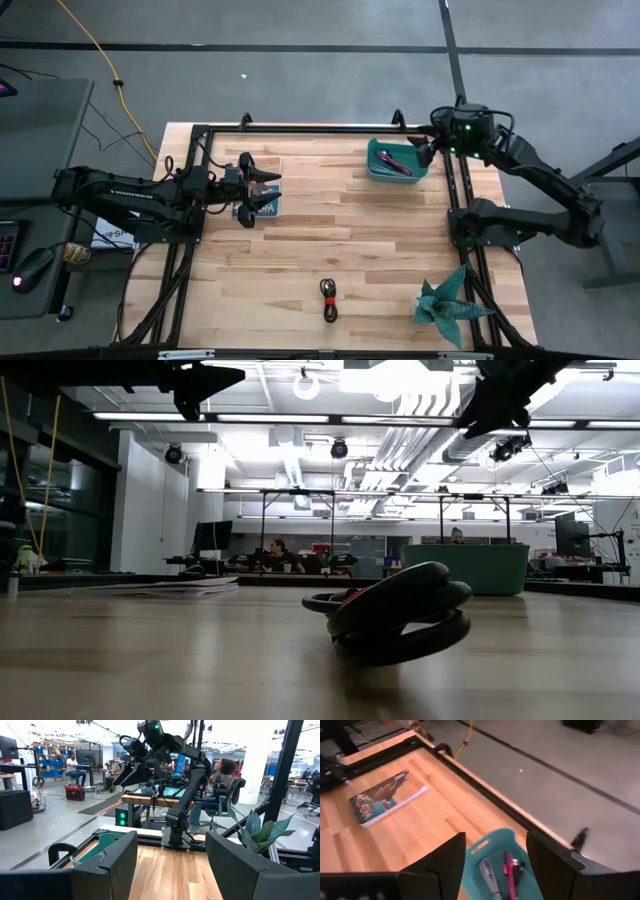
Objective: Pick and place USB-C Cables
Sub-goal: Put the black charger cable into the green bin
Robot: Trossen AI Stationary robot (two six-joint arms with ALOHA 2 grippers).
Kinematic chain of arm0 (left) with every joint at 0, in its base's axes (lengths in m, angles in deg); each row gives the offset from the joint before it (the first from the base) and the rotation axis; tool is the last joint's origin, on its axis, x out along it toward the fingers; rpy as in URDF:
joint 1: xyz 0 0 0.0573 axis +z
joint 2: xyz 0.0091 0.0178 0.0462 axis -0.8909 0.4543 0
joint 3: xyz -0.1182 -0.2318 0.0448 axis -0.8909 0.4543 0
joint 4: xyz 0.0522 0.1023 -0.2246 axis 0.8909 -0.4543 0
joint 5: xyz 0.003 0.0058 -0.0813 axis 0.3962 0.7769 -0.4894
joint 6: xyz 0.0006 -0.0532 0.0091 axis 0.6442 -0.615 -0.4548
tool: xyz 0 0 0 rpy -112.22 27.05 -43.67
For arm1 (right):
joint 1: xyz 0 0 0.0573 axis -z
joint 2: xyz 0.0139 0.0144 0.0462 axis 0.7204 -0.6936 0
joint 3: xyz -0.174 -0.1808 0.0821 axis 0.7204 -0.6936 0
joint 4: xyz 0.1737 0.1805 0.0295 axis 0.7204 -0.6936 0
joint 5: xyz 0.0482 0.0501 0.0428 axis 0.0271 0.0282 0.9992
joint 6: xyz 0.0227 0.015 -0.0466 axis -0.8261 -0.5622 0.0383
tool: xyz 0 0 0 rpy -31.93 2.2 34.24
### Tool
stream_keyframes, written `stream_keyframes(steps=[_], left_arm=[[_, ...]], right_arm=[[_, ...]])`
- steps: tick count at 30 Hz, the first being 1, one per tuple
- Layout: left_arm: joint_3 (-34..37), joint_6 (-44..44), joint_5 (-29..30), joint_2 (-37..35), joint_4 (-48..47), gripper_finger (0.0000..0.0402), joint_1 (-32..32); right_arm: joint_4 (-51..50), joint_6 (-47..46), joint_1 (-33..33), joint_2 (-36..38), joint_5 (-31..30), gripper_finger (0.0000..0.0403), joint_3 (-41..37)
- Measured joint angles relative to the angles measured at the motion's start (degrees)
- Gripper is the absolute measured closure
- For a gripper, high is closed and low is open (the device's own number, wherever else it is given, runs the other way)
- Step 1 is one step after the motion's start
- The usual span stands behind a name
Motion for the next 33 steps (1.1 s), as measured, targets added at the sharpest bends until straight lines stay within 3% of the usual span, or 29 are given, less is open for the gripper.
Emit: stream_keyframes(steps=[2,7,11,18,24,29,33], left_arm=[[0.00,0.00,0.00,0.00,0.00,0.0188,-0.02],[0.00,0.68,0.00,0.00,0.00,0.0188,0.00],[0.00,0.87,0.00,0.00,0.00,0.0188,0.00],[0.00,0.03,0.00,0.00,-0.08,0.0188,-0.01],[0.00,-0.02,-0.01,-0.02,-0.54,0.0188,-0.02],[0.00,-0.03,-0.02,-0.02,-0.49,0.0188,-0.02],[0.00,-0.04,-0.02,-0.02,-0.44,0.0188,-0.02]], right_arm=[[0.71,-0.10,0.00,-0.88,2.47,0.0204,-0.02],[5.76,-1.25,-5.06,-2.89,17.29,0.0204,-0.04],[11.56,-1.45,-16.11,-3.22,18.76,0.0204,-0.07],[16.49,1.76,-38.77,-3.22,4.30,0.0204,-0.07],[19.96,4.17,-54.54,-1.42,-16.09,0.0204,-4.13],[24.85,4.57,-59.75,3.69,-31.92,0.0204,-10.92],[33.70,6.47,-58.60,7.99,-33.34,0.0204,-16.36]])
